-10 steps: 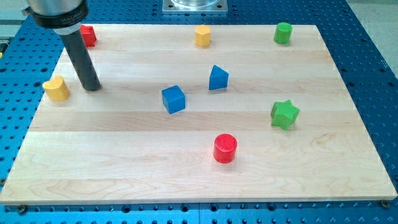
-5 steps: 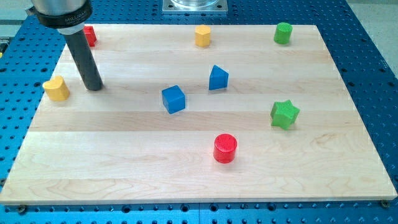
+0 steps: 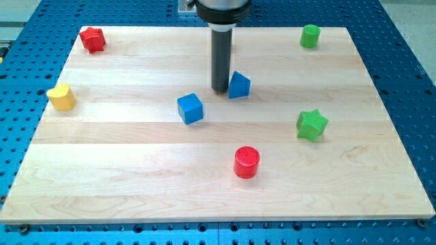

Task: Move the cube right center of the board

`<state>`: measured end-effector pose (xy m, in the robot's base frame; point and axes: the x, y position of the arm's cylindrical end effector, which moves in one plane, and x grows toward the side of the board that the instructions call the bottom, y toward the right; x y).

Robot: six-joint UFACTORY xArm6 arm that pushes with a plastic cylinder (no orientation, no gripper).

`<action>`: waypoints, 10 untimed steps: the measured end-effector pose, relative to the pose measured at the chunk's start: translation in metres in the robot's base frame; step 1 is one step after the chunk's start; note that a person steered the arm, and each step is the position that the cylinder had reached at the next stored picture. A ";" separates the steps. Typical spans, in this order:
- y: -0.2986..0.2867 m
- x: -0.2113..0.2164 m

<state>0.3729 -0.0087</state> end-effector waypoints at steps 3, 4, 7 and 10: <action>-0.050 0.089; 0.007 0.089; 0.007 -0.001; 0.091 0.010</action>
<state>0.3830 0.0828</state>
